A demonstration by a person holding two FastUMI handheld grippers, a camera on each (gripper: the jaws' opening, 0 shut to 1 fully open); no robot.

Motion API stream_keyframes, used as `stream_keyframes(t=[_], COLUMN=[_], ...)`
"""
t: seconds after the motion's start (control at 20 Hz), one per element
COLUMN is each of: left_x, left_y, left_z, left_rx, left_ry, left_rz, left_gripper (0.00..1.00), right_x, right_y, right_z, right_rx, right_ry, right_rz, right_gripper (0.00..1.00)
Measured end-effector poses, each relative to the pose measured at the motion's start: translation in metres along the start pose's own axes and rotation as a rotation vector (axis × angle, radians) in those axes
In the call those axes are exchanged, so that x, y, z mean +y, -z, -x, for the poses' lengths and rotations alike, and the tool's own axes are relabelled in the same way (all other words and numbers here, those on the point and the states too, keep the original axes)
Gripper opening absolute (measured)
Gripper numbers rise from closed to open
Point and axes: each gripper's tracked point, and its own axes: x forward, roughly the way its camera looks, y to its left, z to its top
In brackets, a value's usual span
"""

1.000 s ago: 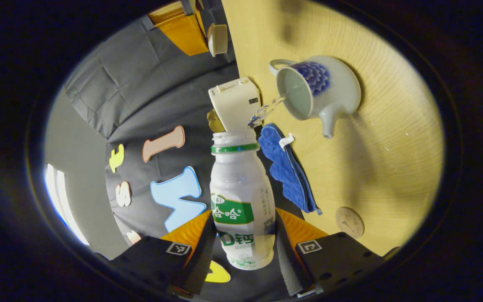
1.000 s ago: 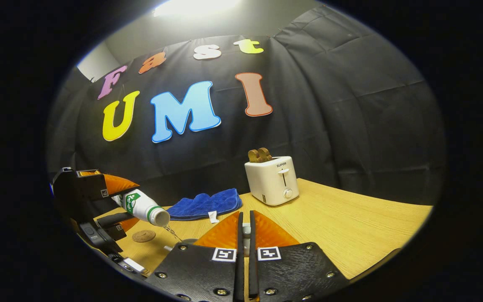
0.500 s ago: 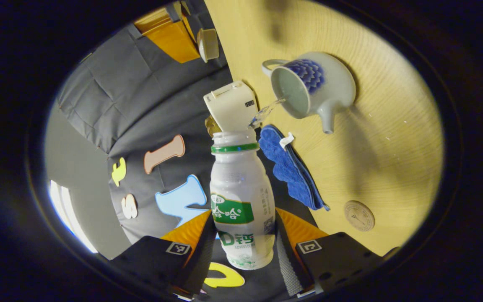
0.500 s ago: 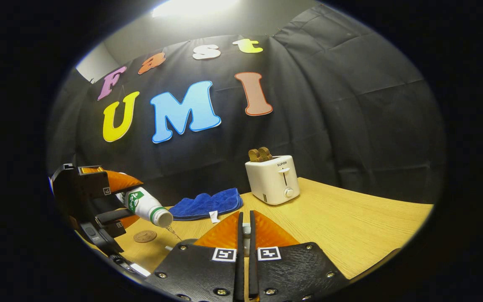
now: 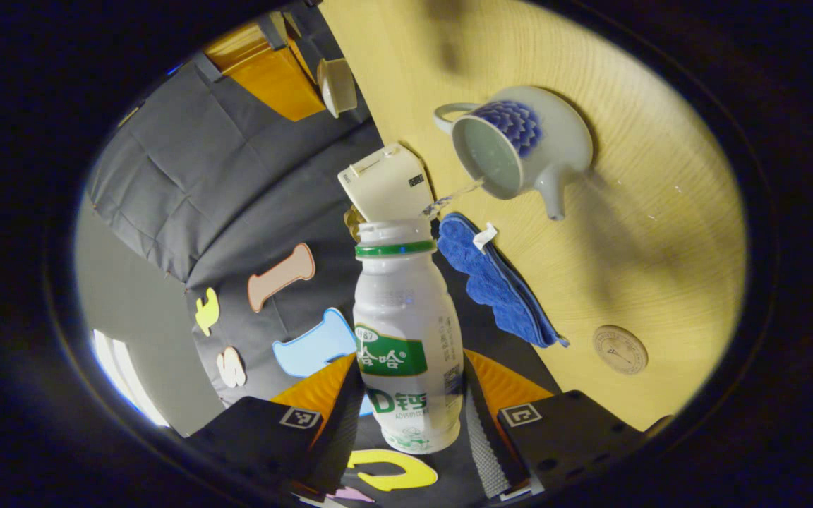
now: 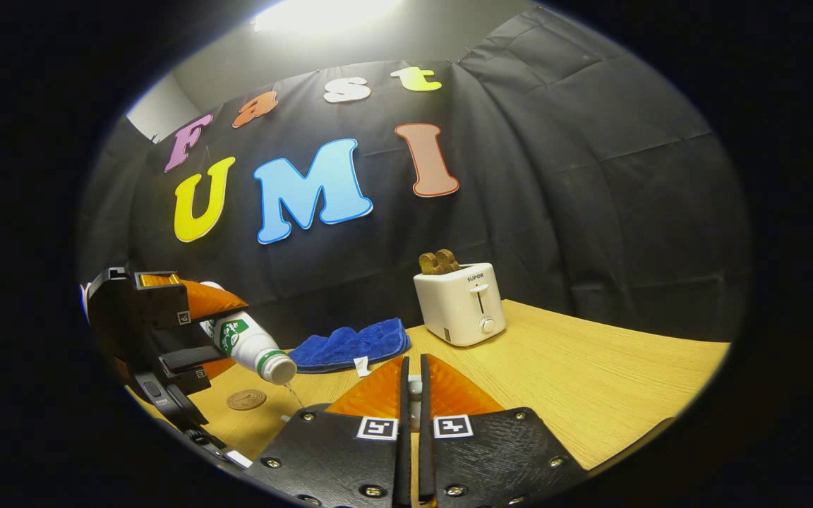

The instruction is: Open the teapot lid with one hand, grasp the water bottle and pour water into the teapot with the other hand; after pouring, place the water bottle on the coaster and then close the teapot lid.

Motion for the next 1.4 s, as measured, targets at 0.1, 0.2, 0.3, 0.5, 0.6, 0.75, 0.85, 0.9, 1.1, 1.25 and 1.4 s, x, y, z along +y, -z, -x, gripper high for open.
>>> stream_keyframes(t=[0.1,0.2,0.3,0.5,0.6,0.75,0.85,0.9,1.1,1.25,1.4], left_x=[0.006,0.006,0.006,0.011,0.012,0.005,0.001,-0.005,-0.041,-0.056,-0.070], left_y=[-0.001,-0.001,-0.001,-0.007,-0.011,-0.012,-0.011,-0.008,-0.003,0.002,0.004], left_z=[-0.001,-0.002,-0.002,-0.001,-0.001,-0.002,-0.005,-0.007,-0.004,-0.004,-0.017], left_rx=[-0.002,-0.011,-0.012,-0.023,-0.033,-0.047,-0.054,-0.057,-0.058,-0.055,-0.035], left_ry=[-0.003,0.006,0.004,-0.008,-0.010,0.011,0.022,0.034,0.134,0.148,0.146], left_rz=[-0.023,-0.045,-0.077,-0.119,-0.109,-0.004,0.080,0.131,0.459,0.653,0.862], left_gripper=[0.76,0.78,0.79,0.81,0.81,0.77,0.82,0.82,0.77,0.82,0.82], right_x=[-0.001,-0.002,-0.003,-0.003,-0.004,-0.009,-0.012,-0.015,-0.019,-0.015,-0.005], right_y=[-0.001,-0.001,-0.003,-0.002,-0.003,-0.005,-0.007,-0.008,-0.005,0.004,0.008], right_z=[0.000,0.000,0.001,0.000,0.001,0.001,0.001,0.001,0.000,-0.004,-0.007], right_rx=[0.000,-0.003,-0.010,-0.008,-0.011,-0.018,-0.027,-0.030,-0.019,0.009,0.026], right_ry=[0.000,0.002,0.005,0.005,0.008,0.018,0.025,0.031,0.042,0.031,0.000], right_rz=[-0.007,-0.012,-0.013,-0.017,-0.021,-0.041,-0.059,-0.063,-0.083,-0.070,-0.057], right_gripper=[0.04,0.04,0.04,0.04,0.04,0.04,0.04,0.04,0.04,0.04,0.04])
